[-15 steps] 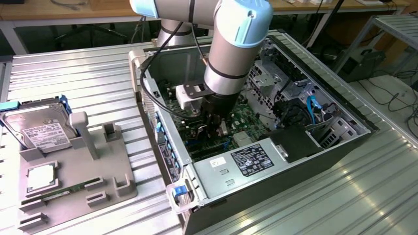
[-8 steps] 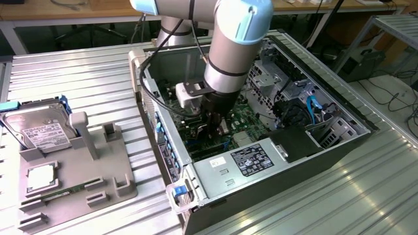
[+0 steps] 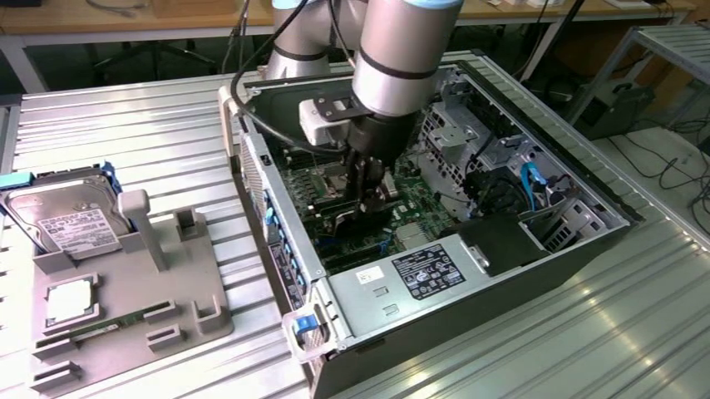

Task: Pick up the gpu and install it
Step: 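Insert the gpu into the slot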

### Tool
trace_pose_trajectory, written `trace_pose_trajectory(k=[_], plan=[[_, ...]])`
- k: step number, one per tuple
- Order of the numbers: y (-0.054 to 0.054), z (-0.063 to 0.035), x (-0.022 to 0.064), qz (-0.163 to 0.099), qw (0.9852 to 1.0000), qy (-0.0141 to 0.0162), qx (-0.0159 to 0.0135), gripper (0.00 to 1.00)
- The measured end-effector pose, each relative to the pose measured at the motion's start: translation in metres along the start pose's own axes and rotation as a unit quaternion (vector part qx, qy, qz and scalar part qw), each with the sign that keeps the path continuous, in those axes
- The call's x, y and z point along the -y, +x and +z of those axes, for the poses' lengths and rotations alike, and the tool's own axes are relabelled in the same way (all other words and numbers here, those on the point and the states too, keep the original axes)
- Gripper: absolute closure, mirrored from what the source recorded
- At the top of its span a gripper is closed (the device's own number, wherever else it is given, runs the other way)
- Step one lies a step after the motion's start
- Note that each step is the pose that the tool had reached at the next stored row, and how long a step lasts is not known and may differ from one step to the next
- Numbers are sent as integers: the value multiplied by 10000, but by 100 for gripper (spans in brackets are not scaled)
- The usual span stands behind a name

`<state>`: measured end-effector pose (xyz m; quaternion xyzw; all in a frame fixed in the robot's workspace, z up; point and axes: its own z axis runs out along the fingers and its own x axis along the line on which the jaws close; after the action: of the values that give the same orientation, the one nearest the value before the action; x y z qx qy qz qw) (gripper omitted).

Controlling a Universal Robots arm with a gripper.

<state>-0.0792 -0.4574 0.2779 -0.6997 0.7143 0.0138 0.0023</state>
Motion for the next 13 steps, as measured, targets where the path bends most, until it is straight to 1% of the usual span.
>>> trace_pose_trajectory(k=[2,4,5,6,9,10,11,13], plan=[[-9,-78,-1,0,10000,3,-30,59],[-9,-76,-1,0,10000,4,-30,60],[-9,-76,-1,0,10000,5,-29,67],[-9,-76,-1,0,10000,5,-29,67],[-9,-77,-2,0,10000,4,-30,85],[-9,-77,-1,0,10000,5,-30,85],[-9,-76,-2,0,10000,5,-29,89],[-9,-77,-2,0,10000,5,-29,89]])
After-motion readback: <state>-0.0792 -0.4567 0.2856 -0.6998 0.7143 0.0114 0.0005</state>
